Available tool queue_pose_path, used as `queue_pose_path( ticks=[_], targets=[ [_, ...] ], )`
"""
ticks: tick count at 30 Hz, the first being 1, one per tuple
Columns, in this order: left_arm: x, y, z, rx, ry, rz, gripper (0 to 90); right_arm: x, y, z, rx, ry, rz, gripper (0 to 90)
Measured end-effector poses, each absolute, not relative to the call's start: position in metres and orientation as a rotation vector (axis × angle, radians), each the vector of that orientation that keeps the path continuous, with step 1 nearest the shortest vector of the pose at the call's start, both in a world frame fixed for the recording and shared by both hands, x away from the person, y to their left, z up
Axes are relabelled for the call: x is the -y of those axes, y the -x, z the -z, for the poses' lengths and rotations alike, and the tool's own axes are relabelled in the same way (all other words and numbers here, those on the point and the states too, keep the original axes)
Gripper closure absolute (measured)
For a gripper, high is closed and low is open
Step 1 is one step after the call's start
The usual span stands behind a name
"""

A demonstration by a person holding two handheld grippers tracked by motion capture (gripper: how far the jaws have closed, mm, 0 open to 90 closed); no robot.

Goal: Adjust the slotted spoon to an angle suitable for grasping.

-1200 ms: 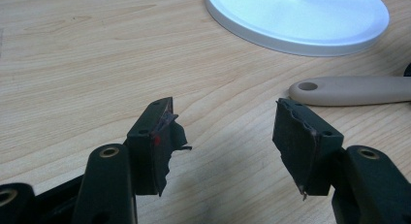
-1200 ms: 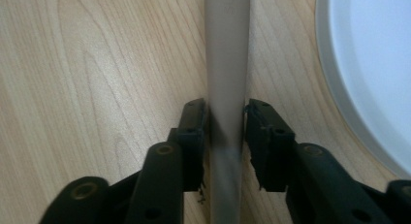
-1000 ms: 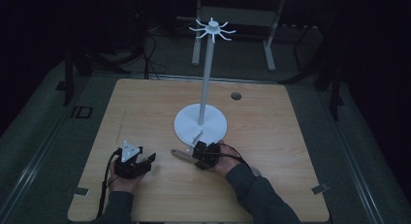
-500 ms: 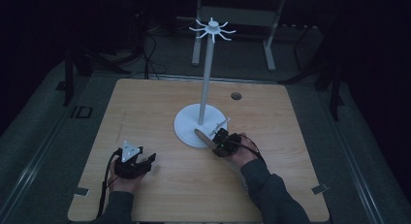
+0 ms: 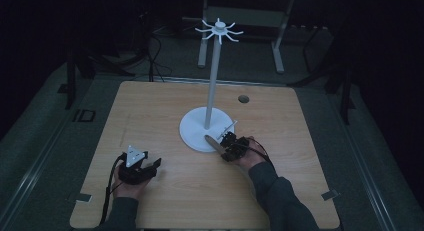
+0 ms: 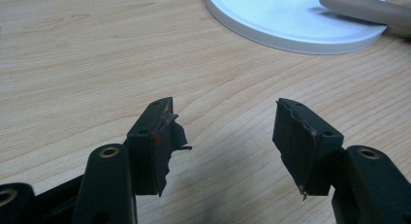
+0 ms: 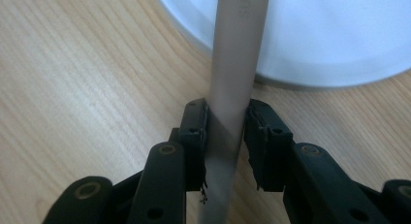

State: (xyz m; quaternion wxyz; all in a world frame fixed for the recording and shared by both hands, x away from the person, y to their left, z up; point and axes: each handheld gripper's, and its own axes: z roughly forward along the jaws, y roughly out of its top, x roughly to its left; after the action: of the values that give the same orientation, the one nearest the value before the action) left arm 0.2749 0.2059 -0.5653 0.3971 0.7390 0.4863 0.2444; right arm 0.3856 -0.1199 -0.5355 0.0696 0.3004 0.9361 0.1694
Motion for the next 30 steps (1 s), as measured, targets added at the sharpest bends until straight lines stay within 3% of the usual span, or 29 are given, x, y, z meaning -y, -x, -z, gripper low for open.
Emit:
queue_pose_path(
  ticks=[30],
  targets=[
    [-0.208,-0.274,0.565,-1.237,-1.866,-0.624,40.6,0.125,-0.385,0.530,-2.774,-0.956,-0.596,71.5]
  ],
)
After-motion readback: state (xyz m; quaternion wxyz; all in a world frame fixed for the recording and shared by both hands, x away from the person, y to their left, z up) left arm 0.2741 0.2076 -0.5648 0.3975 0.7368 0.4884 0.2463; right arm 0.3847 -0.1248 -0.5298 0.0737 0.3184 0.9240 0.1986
